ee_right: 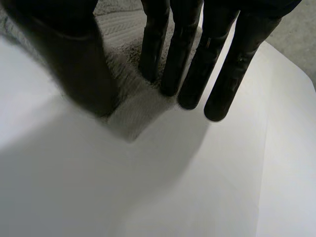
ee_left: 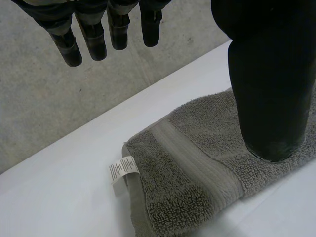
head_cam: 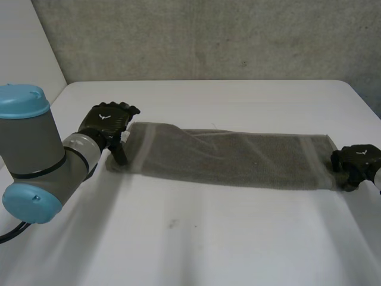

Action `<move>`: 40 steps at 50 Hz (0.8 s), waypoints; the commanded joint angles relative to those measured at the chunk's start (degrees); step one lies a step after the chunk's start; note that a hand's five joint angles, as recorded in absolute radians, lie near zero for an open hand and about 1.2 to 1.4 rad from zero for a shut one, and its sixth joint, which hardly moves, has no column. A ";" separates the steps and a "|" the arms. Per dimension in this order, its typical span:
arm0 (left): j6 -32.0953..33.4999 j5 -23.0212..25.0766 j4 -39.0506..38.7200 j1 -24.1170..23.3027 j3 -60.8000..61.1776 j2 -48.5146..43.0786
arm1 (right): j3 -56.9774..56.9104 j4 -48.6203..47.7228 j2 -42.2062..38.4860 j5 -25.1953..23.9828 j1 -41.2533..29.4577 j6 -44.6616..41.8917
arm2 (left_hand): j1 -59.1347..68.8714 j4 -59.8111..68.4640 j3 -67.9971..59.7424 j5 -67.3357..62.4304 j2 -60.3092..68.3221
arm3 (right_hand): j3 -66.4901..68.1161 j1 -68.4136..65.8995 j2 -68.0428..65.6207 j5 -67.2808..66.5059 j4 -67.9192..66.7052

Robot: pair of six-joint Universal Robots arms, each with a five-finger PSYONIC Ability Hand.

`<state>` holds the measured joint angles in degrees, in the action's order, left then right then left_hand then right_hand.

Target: Fold the towel.

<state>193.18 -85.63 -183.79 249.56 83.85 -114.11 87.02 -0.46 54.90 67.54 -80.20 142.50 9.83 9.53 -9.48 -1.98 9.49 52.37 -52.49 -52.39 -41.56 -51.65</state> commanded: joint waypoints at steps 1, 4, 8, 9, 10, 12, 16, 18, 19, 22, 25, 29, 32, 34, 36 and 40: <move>0.00 0.03 0.10 0.05 -0.09 0.03 | -2.28 0.20 -1.99 1.18 1.01 -1.43 | 0.17 0.47 -0.52 1.98 0.51 | 27.63 -27.51 -27.61 -28.44 -28.35; 0.00 0.03 0.10 0.05 0.00 0.20 | -2.90 -0.41 -1.38 4.07 3.02 -2.13 | 0.17 0.47 -0.52 1.98 0.51 | 27.63 -27.51 -27.61 -28.44 -28.35; 0.00 0.03 0.19 0.05 0.26 0.38 | -4.75 -2.00 -1.11 7.25 5.94 -4.68 | 0.17 0.47 -0.52 1.98 0.51 | 27.63 -27.51 -27.61 -28.44 -28.35; 0.00 0.03 0.19 0.14 0.52 0.47 | -5.97 -2.26 -1.28 8.56 7.33 -6.77 | 0.17 0.47 -0.52 1.98 0.51 | 27.63 -27.51 -27.61 -28.44 -28.35; 0.09 0.03 0.19 0.14 0.70 0.47 | -7.20 -2.09 -1.55 9.44 8.73 -9.23 | 0.17 0.47 -0.52 1.98 0.51 | 27.63 -27.51 -27.61 -28.44 -28.35; 0.09 0.12 0.19 0.23 0.70 0.56 | -8.52 -1.83 -1.64 10.32 10.32 -12.04 | 0.17 0.47 -0.52 1.98 0.51 | 27.63 -27.51 -27.61 -28.44 -28.35; 0.09 0.12 0.27 0.32 0.79 0.56 | -10.38 -1.38 -1.28 11.38 11.30 -16.28 | 0.17 0.47 -0.52 1.98 0.51 | 27.63 -27.51 -27.61 -28.44 -28.35; 0.09 0.03 0.27 0.66 0.79 0.73 | -12.65 -0.77 -0.24 12.17 9.64 -16.03 | 0.17 0.47 -0.52 1.98 0.51 | 27.63 -27.51 -27.61 -28.44 -28.35; 0.09 0.03 0.27 0.67 0.79 0.73 | -12.66 -0.77 -0.23 12.17 9.63 -16.02 | 0.17 0.47 -0.52 1.98 0.51 | 27.63 -27.51 -27.61 -28.44 -28.35; 0.09 0.03 0.27 0.84 0.79 1.00 | -15.65 -0.15 2.76 12.53 2.77 -13.82 | 0.17 0.47 -0.52 1.98 0.51 | 27.63 -27.51 -27.61 -28.44 -28.35; -0.09 -0.06 0.36 0.76 0.79 1.08 | -18.89 -0.07 3.28 12.79 -5.19 -12.25 | 0.17 0.47 -0.52 1.98 0.51 | 27.63 -27.51 -27.61 -28.44 -28.35; -0.09 -0.15 0.36 0.67 1.22 1.17 | -22.85 -0.06 2.76 14.36 -18.45 -12.15 | 0.17 0.47 -0.52 1.98 0.51 | 27.63 -27.51 -27.61 -28.44 -28.35; -0.09 -0.06 0.36 0.67 1.58 1.17 | -24.96 -0.07 0.57 15.33 -27.68 -12.33 | 0.17 0.47 -0.52 1.98 0.51 | 27.63 -27.51 -27.61 -28.44 -28.35; -0.09 -0.06 0.27 0.67 2.10 1.70 | -25.58 -0.15 -0.83 15.42 -31.73 -12.24 | 0.17 0.47 -0.52 1.98 0.51 | 27.63 -27.51 -27.61 -28.44 -28.35; -0.09 -0.06 0.27 0.67 2.19 1.87 | -25.84 -0.15 -2.32 15.34 -35.60 -12.33 | 0.17 0.47 -0.52 1.98 0.51 | 27.63 -27.51 -27.61 -28.44 -28.35; -0.09 -0.06 0.19 0.49 2.37 1.88 | -25.85 -0.33 -7.24 14.64 -45.10 -12.59 | 0.17 0.47 -0.52 1.98 0.51 | 27.63 -27.51 -27.61 -28.44 -28.35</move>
<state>193.09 -85.69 -183.49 250.21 85.74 -112.51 61.59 -0.56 54.12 82.71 -111.96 130.35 9.83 9.53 -9.48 -1.98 9.49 76.27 -76.04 -75.00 -66.50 -76.81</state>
